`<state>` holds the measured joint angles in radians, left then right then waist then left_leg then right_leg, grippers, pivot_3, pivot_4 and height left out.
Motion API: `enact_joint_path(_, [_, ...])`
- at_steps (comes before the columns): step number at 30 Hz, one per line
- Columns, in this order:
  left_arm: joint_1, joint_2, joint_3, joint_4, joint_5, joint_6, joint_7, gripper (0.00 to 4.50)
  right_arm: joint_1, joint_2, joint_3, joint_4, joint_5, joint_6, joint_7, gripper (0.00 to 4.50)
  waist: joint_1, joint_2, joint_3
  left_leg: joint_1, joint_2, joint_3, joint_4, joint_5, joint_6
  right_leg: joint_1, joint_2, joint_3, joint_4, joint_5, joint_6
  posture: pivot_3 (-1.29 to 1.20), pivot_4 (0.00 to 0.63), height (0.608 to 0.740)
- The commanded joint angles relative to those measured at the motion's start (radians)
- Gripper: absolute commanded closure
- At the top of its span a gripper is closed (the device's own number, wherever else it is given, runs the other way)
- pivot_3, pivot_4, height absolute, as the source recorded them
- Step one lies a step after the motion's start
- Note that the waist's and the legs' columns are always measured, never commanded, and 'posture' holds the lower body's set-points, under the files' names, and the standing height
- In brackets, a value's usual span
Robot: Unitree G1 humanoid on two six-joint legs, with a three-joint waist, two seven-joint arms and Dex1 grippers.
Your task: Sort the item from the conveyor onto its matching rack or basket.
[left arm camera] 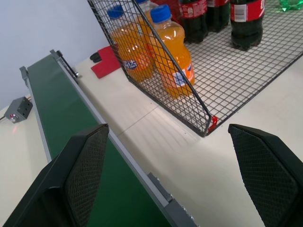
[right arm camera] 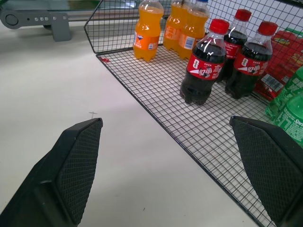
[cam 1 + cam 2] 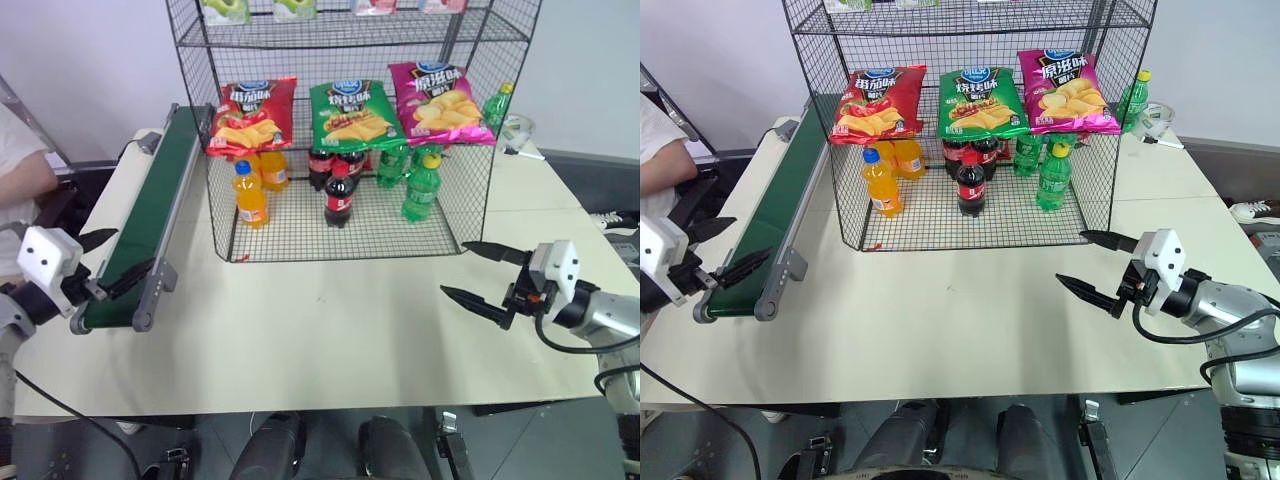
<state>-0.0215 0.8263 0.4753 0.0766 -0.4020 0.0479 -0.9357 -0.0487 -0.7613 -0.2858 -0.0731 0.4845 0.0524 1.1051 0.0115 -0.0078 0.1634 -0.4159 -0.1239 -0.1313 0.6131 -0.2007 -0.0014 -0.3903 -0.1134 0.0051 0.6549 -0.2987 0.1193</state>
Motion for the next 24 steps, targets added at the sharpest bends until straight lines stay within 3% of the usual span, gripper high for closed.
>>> enact_joint_path(1, [-0.025, 0.006, -0.006, -0.003, 0.035, -0.040, 0.031, 0.29, -0.016, 0.003, -0.009, -0.003, -0.001, -0.019, -0.007, 0.00, 0.002, 0.000, 0.000, 0.000, 0.000, 0.000, 0.000, 0.000, 0.000, 0.000, 0.000, 0.000, 0.000, 0.000, 0.000, 0.00, 0.150, 0.740])
enact_joint_path(24, [-0.045, 0.010, -0.027, -0.004, 0.016, -0.032, 0.017, 0.29, -0.028, 0.016, 0.006, 0.001, -0.010, -0.029, -0.015, 0.00, 0.000, 0.000, 0.000, 0.000, 0.000, 0.000, -0.001, 0.000, 0.000, -0.001, 0.000, 0.000, 0.000, 0.000, 0.000, 0.00, 0.150, 0.740])
